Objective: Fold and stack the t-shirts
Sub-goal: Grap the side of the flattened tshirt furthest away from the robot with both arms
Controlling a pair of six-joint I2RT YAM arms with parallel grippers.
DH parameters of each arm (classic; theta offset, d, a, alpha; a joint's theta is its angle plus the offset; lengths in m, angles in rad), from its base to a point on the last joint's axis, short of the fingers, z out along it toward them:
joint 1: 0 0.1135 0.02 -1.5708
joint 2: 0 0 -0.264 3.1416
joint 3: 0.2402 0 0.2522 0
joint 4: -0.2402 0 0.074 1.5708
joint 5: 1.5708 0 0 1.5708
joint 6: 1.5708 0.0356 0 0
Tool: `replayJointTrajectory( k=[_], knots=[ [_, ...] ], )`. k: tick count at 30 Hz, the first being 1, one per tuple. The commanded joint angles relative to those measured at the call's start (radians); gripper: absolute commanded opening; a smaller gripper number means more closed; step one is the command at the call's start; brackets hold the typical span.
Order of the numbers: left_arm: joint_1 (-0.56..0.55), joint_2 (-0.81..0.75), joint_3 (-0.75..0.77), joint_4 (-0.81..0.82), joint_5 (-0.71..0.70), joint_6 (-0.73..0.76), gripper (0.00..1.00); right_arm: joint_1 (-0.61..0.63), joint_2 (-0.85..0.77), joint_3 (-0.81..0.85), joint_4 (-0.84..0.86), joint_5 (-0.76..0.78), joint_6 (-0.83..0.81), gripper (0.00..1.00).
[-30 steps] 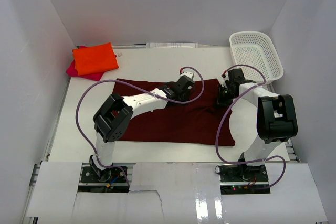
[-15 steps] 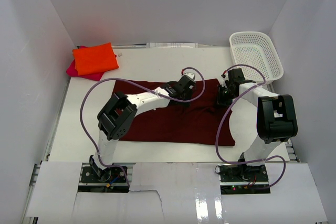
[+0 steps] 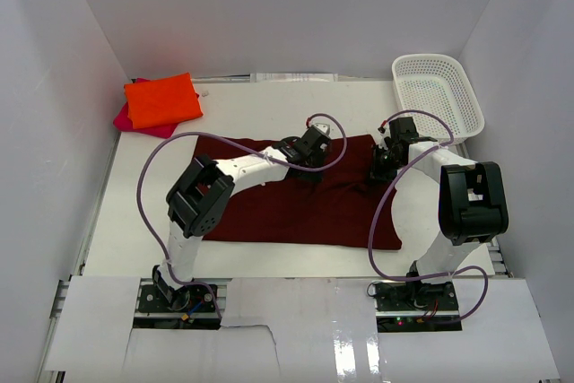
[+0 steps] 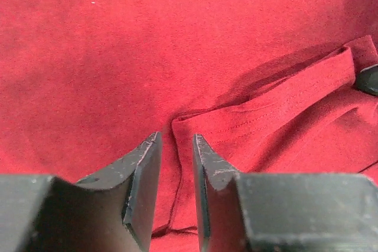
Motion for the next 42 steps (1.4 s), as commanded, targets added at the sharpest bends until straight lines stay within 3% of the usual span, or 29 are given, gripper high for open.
replayJointTrajectory(
  k=[1,12,16,20,21,29,37,42],
  knots=[
    [0.006,0.015,0.028,0.001,0.046,-0.006,0.38,0.004,-0.034,0.029,0.014,-0.010,-0.005,0.08],
    [0.020,0.038,0.033,0.001,0.087,-0.012,0.38,0.004,-0.037,0.024,0.014,-0.011,-0.006,0.08],
    [0.020,0.040,0.030,0.003,0.096,-0.017,0.29,0.004,-0.036,0.024,0.017,-0.010,-0.006,0.08],
    [0.022,0.025,0.025,0.003,0.086,-0.017,0.11,0.004,-0.036,0.022,0.018,-0.010,-0.006,0.08],
    [0.022,0.021,0.025,0.003,0.083,-0.015,0.10,0.004,-0.034,0.022,0.018,-0.010,-0.006,0.08],
    [0.022,-0.020,0.044,-0.008,0.060,0.000,0.14,0.004,-0.031,0.021,0.018,-0.011,-0.006,0.08],
    [0.022,-0.032,0.065,-0.023,0.050,0.009,0.26,0.004,-0.030,0.019,0.020,-0.013,-0.006,0.08],
    [0.020,-0.029,0.064,-0.025,0.056,0.011,0.27,0.004,-0.033,0.019,0.018,-0.013,-0.006,0.08]
  ],
)
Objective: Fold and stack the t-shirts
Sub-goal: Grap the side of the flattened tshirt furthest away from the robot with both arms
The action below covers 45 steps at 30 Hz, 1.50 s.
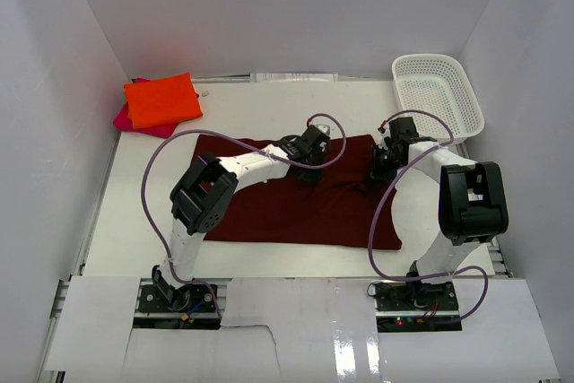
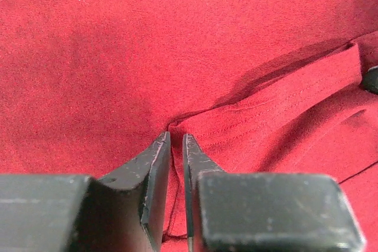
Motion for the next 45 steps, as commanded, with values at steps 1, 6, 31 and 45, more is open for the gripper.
replayJointTrajectory(
  k=[1,6,31,45],
  knots=[
    [0.003,-0.067,0.028,-0.005,-0.005,0.008,0.26,0.004,-0.031,0.021,0.019,-0.012,-0.006,0.08],
    [0.002,-0.054,0.025,-0.005,0.005,0.004,0.24,0.004,-0.033,0.020,0.018,-0.012,-0.006,0.08],
    [0.003,-0.100,0.071,-0.038,0.016,0.024,0.00,0.004,-0.040,0.040,0.032,-0.032,0.000,0.08],
    [0.007,-0.129,0.034,-0.063,-0.085,-0.011,0.00,0.016,0.007,0.162,0.020,-0.031,0.008,0.08]
  ],
)
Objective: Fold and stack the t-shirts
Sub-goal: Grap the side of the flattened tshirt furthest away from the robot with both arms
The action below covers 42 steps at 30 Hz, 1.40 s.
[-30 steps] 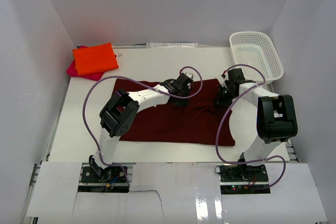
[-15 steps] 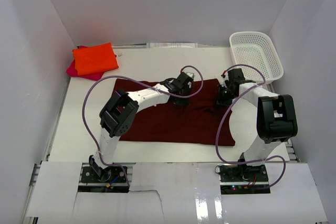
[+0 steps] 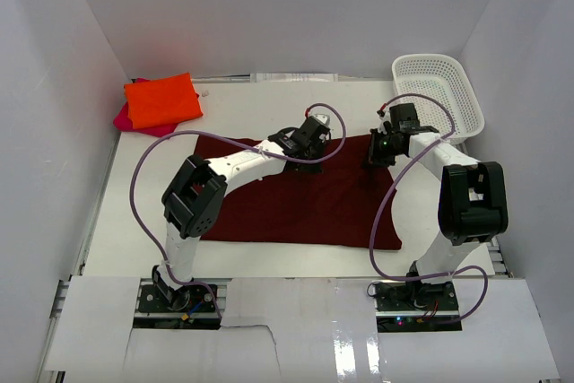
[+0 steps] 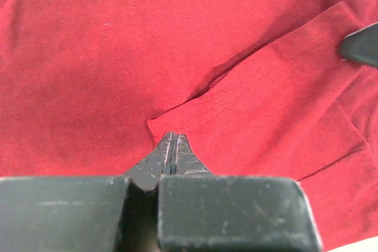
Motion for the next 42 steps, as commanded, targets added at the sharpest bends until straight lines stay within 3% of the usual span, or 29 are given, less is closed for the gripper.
replayJointTrajectory(
  k=[1,10,14,22,39,42],
  knots=[
    [0.005,-0.062,-0.010,-0.007,-0.053,-0.025,0.00,0.009,0.008,0.064,0.010,-0.010,0.005,0.08],
    [0.014,-0.048,-0.033,-0.005,-0.044,-0.040,0.00,0.010,0.057,0.113,0.000,-0.007,-0.005,0.08],
    [0.020,-0.005,-0.031,-0.002,-0.005,-0.042,0.11,0.012,0.082,0.127,-0.007,0.005,-0.005,0.08],
    [0.026,0.025,-0.027,0.021,0.041,-0.048,0.20,0.013,0.121,0.141,0.006,0.014,-0.002,0.08],
    [0.031,0.070,-0.025,0.039,0.087,-0.060,0.29,0.018,0.168,0.147,0.028,0.027,0.005,0.08],
    [0.036,0.075,-0.028,0.033,0.076,-0.069,0.39,0.018,0.166,0.146,0.028,0.025,0.003,0.08]
  ],
)
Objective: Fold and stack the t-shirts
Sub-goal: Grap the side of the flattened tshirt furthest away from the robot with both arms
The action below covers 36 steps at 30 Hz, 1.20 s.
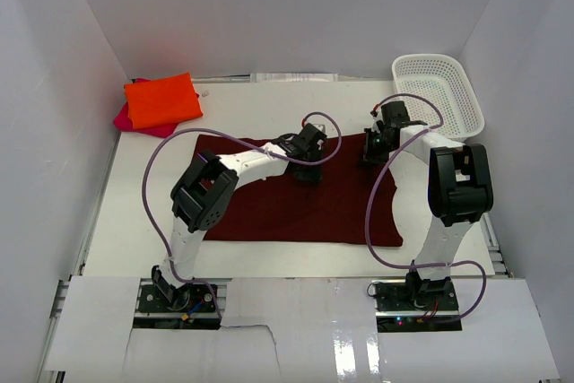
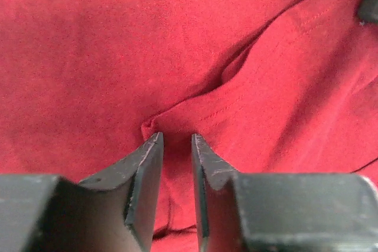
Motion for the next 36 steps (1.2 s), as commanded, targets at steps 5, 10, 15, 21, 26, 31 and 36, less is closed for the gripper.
replayJointTrajectory(
  k=[5,10,15,21,26,31,36],
  knots=[
    [0.010,-0.009,0.001,-0.005,-0.014,-0.008,0.41,0.005,-0.004,0.036,0.022,0.005,0.003,0.08],
    [0.011,-0.008,0.001,-0.008,-0.019,-0.008,0.38,0.005,-0.004,0.034,0.022,0.007,0.001,0.08],
    [0.011,-0.003,0.012,-0.028,-0.048,-0.013,0.39,0.005,-0.001,0.037,0.017,0.015,0.001,0.08],
    [0.011,-0.077,0.025,-0.038,-0.072,-0.013,0.40,0.005,0.020,0.063,0.000,0.035,0.006,0.08],
    [0.011,-0.123,0.154,-0.152,-0.075,-0.004,0.40,0.008,0.023,0.195,-0.045,0.050,0.008,0.17],
    [0.013,-0.150,0.255,-0.235,-0.103,0.004,0.41,0.008,0.028,0.295,-0.082,0.045,0.008,0.52],
    [0.025,-0.158,0.256,-0.249,-0.146,0.013,0.45,0.008,0.048,0.316,-0.026,0.035,0.009,0.71]
  ],
)
